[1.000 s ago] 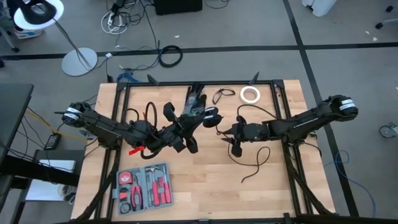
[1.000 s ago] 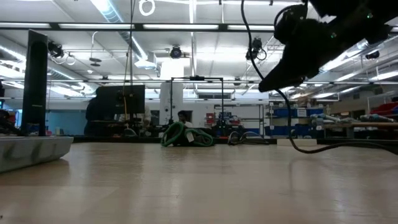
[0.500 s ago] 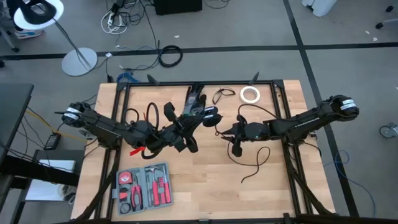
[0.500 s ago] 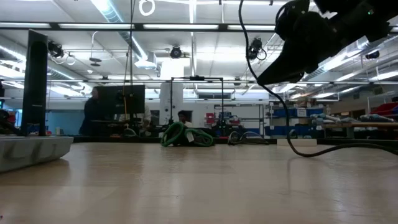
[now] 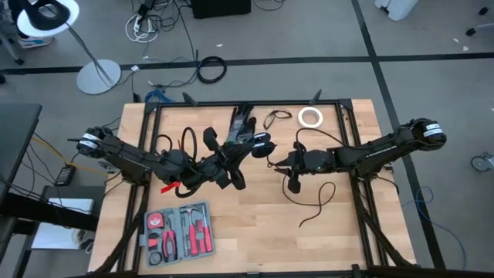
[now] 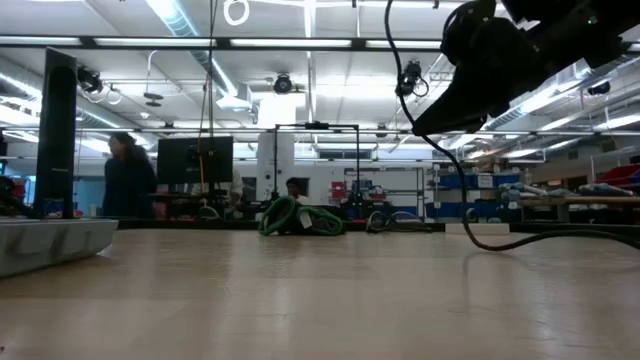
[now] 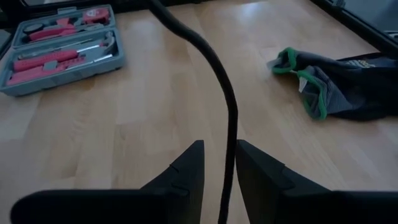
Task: Coil cords
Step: Coil the black wire into a spool
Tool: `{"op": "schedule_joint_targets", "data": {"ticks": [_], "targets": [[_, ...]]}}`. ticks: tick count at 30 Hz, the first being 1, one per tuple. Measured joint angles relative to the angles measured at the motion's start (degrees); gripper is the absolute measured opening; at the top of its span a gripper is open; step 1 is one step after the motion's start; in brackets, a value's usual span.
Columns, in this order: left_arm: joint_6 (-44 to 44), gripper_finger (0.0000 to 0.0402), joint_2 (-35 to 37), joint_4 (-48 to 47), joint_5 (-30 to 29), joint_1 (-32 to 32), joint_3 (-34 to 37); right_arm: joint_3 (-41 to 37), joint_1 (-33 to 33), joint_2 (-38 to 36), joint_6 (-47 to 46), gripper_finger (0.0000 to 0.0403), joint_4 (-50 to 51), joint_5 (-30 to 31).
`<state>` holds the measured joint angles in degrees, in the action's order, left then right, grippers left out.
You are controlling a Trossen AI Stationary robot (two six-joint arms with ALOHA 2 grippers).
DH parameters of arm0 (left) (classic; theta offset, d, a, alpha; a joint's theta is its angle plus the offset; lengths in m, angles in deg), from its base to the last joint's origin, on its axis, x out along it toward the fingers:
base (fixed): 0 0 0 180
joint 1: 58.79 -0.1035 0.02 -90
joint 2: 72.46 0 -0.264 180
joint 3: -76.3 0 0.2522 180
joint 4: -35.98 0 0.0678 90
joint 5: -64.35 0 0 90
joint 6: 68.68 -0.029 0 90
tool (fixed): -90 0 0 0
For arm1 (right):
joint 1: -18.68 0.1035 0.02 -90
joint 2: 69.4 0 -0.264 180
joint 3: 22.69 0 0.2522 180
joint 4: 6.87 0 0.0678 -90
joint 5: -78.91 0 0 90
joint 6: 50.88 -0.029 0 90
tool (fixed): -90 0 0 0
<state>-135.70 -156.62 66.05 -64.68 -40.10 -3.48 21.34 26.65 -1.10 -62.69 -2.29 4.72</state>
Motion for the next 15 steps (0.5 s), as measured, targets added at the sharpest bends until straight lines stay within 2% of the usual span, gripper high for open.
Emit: {"op": "schedule_joint_targets", "data": {"ticks": [12,15], "targets": [[1.28,0.0000,0.00,0.04,0.15,0.00,0.00,0.01,-0.63,0.03,-0.02,0.0085,-0.70,1.03],[1.28,0.0000,0.00,0.02,0.65,0.00,0.00,0.01,-0.64,0.03,-0.08,0.0081,-2.41,-0.66]]}}
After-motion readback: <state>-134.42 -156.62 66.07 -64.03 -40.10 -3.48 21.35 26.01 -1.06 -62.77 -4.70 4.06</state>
